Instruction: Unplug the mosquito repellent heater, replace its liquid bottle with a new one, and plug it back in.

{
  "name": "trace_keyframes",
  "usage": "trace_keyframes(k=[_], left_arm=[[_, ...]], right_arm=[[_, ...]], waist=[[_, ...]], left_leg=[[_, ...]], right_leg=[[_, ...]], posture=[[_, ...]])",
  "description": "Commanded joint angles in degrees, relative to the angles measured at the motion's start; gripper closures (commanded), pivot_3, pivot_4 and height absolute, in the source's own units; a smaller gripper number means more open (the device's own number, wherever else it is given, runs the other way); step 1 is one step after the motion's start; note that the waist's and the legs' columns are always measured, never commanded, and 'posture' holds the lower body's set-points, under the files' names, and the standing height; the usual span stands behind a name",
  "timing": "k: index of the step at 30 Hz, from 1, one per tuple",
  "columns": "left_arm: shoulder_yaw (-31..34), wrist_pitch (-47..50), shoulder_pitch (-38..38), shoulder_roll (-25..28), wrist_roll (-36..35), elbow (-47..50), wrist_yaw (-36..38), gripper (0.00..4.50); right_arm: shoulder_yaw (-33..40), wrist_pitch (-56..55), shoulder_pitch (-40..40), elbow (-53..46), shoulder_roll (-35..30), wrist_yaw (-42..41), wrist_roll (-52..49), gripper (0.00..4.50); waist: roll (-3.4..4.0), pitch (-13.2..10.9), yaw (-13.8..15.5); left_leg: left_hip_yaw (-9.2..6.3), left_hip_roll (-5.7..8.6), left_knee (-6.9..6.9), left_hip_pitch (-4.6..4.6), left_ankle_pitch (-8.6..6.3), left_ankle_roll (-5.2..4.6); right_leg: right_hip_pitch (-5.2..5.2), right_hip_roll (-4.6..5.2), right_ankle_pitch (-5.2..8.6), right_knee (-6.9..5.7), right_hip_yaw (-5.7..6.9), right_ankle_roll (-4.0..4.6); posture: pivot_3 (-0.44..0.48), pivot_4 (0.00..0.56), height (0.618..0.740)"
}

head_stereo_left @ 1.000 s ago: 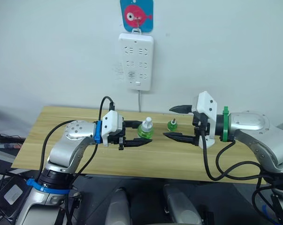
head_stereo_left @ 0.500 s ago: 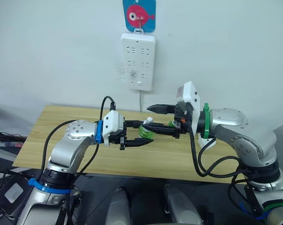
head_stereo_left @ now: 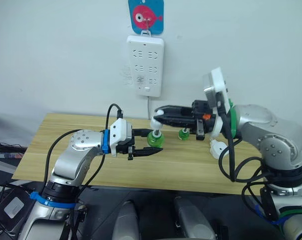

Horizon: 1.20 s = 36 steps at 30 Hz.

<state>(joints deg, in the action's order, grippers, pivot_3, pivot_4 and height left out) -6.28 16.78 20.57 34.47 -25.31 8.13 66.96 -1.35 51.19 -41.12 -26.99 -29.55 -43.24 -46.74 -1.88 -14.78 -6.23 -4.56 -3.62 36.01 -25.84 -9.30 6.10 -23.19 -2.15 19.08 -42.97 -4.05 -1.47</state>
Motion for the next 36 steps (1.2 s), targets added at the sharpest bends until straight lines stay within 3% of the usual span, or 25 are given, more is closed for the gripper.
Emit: trace_keyframes(k=[1,4,9,15,21,28,33,36], left_arm=[[2.7,-1.6,-3.5,2.4,1.7,-1.0,-1.1,2.18],[4.8,-3.3,-8.3,4.4,3.8,-2.7,-3.2,2.18],[6.5,-4.4,-13.1,5.3,5.0,-1.9,-5.3,2.18],[7.8,-3.7,-16.8,6.3,4.2,1.7,-6.0,2.18],[8.1,-2.6,-17.3,6.7,3.8,3.3,-6.3,2.18],[7.7,-2.6,-16.1,6.1,3.2,2.8,-5.5,2.18],[5.5,-1.5,-13.8,4.4,1.0,3.2,-3.3,2.18],[4.1,0.1,-11.2,3.8,-0.8,3.8,-1.2,2.18]], right_arm=[[-1.1,-8.2,4.1,0.5,-3.7,0.4,9.4,4.22],[-5.1,-23.1,17.6,6.6,-1.0,6.5,22.9,4.22],[-8.0,-41.8,26.8,21.2,3.7,11.2,35.7,4.22],[-8.3,-55.1,26.0,42.7,10.7,16.0,41.9,4.22],[-7.9,-62.9,22.5,56.4,13.2,16.3,44.9,4.22],[-3.8,-60.7,23.3,54.2,14.5,14.3,39.9,1.78],[-6.0,-50.4,28.5,34.5,10.2,5.0,34.8,0.00],[-9.4,-39.2,29.3,17.9,4.3,-2.5,29.9,0.00]], waist=[[0.00,0.0,0.0],[-0.12,0.2,0.2],[-0.05,0.2,0.3],[-0.10,0.3,1.0],[-0.09,0.3,1.7],[-0.09,0.3,1.9],[-0.03,0.3,2.1],[0.03,0.2,2.1]], left_leg=[[0.00,0.00,0.00,0.00,0.00,0.00],[-0.03,-0.05,-0.09,0.03,-0.01,-0.01],[0.12,0.00,-0.05,0.00,0.00,0.00],[0.11,-0.06,-0.10,0.10,0.00,0.00],[0.11,0.01,-0.14,0.09,0.00,0.00],[0.09,-0.01,-0.15,0.09,-0.01,0.00],[0.08,-0.01,-0.16,0.08,-0.01,0.00],[0.08,0.00,-0.12,0.08,-0.01,-0.01]], right_leg=[[0.00,0.00,0.00,0.00,0.00,0.00],[0.00,-0.02,0.02,0.05,0.03,-0.01],[-0.06,0.07,0.03,0.04,-0.08,0.00],[-0.01,0.01,0.03,0.02,-0.06,0.01],[0.00,0.06,0.02,0.02,-0.06,0.04],[0.01,0.06,0.02,0.02,-0.03,0.04],[0.02,0.06,0.02,0.02,-0.03,0.04],[0.02,0.05,0.03,0.02,-0.05,0.01]], posture=[[-0.113,0.187,0.704],[-0.095,0.185,0.704],[-0.081,0.181,0.704],[-0.018,0.189,0.704],[0.002,0.194,0.704],[-0.012,0.194,0.704],[-0.042,0.198,0.704],[-0.076,0.206,0.704]])
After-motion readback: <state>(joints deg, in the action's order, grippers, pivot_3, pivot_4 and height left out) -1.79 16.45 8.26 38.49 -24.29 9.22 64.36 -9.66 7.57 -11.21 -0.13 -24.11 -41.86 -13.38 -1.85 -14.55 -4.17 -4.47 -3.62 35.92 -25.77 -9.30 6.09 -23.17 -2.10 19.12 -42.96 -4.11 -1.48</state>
